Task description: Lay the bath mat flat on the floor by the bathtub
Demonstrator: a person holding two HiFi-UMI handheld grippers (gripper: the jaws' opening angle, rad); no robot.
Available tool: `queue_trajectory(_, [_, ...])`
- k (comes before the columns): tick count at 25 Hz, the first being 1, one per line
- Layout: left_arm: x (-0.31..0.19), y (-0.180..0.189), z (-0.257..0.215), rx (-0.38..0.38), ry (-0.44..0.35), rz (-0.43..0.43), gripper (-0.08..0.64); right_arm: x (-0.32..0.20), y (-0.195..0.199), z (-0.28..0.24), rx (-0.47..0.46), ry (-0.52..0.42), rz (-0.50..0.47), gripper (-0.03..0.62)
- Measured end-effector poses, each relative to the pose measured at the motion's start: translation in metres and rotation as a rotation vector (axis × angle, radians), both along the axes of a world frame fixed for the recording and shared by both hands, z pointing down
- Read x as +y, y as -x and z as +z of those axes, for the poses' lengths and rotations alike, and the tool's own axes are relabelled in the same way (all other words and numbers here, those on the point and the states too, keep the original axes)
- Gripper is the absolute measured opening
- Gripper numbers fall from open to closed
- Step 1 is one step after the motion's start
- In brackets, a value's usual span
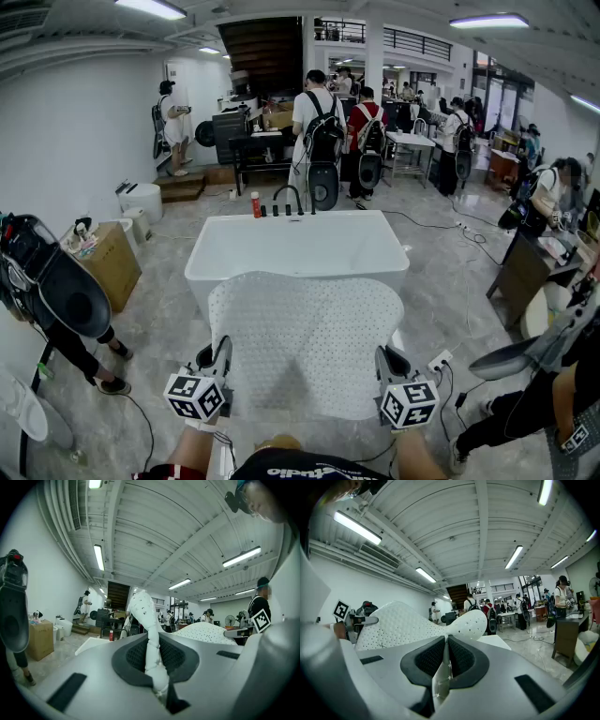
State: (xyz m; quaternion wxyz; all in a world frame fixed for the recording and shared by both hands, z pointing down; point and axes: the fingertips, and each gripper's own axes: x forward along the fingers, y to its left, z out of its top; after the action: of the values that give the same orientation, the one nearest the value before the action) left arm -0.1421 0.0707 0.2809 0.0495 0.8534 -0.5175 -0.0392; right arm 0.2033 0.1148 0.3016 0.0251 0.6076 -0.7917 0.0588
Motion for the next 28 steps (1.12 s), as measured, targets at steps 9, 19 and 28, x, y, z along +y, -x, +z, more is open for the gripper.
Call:
queue_trajectory(9, [0.000,-0.014,0.004,-0.011,-0.001,0.015,0.028,0.002,-0.002,0.003,0.014,0.018,0.001,0.043])
queue_trajectory(19, [-0.015,-0.020,0.006,0.026,0.014,0.043,0.028,-0.005,-0.006,-0.004,-0.043,-0.010,0.012,0.041])
queue_trajectory(28, [-0.028,-0.024,0.013,-0.009,-0.007,0.042,0.026,-0.018,0.007,0.000,-0.014,-0.044,-0.053,0.041])
